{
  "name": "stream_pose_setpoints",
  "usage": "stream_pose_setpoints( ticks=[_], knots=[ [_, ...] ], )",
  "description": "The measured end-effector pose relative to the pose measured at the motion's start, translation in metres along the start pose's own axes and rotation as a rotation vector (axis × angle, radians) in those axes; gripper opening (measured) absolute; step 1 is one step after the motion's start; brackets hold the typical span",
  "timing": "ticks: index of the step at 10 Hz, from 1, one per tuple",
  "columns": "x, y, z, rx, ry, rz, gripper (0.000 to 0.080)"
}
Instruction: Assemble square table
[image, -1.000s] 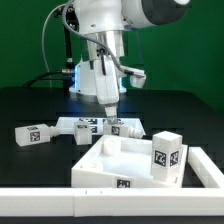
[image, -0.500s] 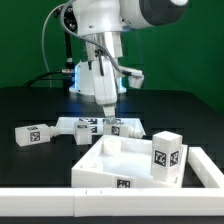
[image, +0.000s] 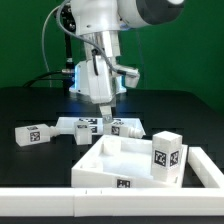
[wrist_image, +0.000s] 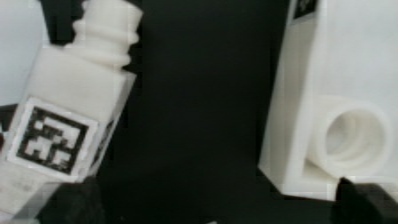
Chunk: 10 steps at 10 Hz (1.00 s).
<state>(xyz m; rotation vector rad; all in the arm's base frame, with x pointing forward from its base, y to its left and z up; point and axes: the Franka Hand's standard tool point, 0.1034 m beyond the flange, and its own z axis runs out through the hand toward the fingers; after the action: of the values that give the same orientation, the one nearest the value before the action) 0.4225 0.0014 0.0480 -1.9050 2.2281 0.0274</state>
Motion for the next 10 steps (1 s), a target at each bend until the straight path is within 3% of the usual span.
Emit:
stream_pose_setpoints(
  ticks=[3,6,10],
  knots=[
    [-0.002,0.005,-0.001,-0.003,-0.016,0.028,0.0649],
    [-0.014,0.025,-0.005,-0.004,-0.047,0.110,0.0649],
    [-0.018,0.032,0.003,-0.021,-0.027,0.135,0.0649]
  ],
)
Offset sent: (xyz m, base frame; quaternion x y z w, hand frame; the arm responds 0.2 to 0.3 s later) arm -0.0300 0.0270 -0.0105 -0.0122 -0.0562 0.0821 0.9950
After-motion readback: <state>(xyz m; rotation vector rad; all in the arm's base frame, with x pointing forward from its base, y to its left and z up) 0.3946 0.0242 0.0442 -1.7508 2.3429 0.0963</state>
